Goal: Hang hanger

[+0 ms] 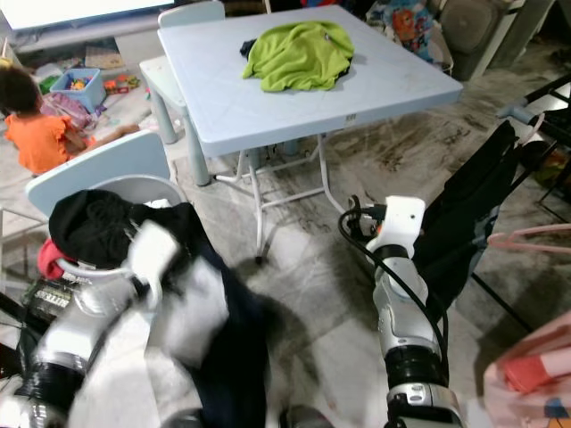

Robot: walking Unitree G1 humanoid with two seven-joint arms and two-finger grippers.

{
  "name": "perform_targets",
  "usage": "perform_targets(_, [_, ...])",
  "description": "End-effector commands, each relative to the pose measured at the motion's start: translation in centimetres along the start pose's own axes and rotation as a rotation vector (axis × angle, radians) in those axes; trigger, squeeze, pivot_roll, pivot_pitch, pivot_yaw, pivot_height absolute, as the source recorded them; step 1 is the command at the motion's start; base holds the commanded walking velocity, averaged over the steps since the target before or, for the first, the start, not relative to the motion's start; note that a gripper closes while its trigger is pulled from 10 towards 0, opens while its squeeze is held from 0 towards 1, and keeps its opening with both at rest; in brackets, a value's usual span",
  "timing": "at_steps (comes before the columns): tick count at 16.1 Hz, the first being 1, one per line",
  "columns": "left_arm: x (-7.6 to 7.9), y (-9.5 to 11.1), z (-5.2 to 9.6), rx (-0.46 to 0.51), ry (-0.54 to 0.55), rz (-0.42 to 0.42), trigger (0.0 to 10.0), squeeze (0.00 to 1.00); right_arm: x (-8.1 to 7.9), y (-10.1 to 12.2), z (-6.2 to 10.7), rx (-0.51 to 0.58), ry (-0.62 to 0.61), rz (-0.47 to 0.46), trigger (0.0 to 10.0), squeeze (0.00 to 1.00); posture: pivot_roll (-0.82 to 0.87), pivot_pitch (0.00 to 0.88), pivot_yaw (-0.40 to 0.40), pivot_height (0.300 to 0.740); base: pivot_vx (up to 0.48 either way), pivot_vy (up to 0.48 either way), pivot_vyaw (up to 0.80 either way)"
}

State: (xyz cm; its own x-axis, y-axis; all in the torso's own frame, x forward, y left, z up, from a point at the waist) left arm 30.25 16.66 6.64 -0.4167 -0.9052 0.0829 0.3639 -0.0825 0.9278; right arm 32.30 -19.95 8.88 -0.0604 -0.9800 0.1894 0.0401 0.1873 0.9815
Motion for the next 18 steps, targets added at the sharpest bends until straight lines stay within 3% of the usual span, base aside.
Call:
perform_targets(1, [-0.7, 0.7, 0.2, 0.047, 0.023, 0.021, 10.0, 0.00, -0.2, 0.4, 0.0, 0.020, 0.010, 0.002, 10.0, 0.00, -0.01, 0.000, -0.002, 0.740, 0.000, 0.000, 0.00])
perform_targets(6, [-0.6, 1.2, 0.0, 0.113, 0.027, 0.035, 10.0, 0.00, -0.3, 0.4, 0.1, 0.021, 0.017, 0.019, 10.0, 0.00, -0.01, 0.000, -0.006, 0.740, 0.223, 0.000, -0.11])
perform_targets(18, [0.3, 0.5, -0.2, 0.109, -0.013, 0.064, 10.0, 0.00, -0.6, -0.3, 0.8, 0.005, 0.048, 0.030, 10.0, 0.00, -0.01, 0.000, -0.003, 0.740, 0.363, 0.000, -0.80])
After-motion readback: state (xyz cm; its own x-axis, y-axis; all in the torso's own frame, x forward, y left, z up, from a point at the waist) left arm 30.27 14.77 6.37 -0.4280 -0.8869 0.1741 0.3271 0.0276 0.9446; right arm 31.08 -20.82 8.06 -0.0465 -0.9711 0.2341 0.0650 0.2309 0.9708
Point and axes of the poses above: a point about 5 cm out from each wrist's last joint towards the gripper, its own z axis pointing back from the gripper into the wrist, its own y axis along the axis of the wrist's last joint, x = y × z, the point moved 1 cm from there along -z, pointing out of the wrist towards the gripper, and after that the axes turned 13 degrees about z, right-handed, at the moved point
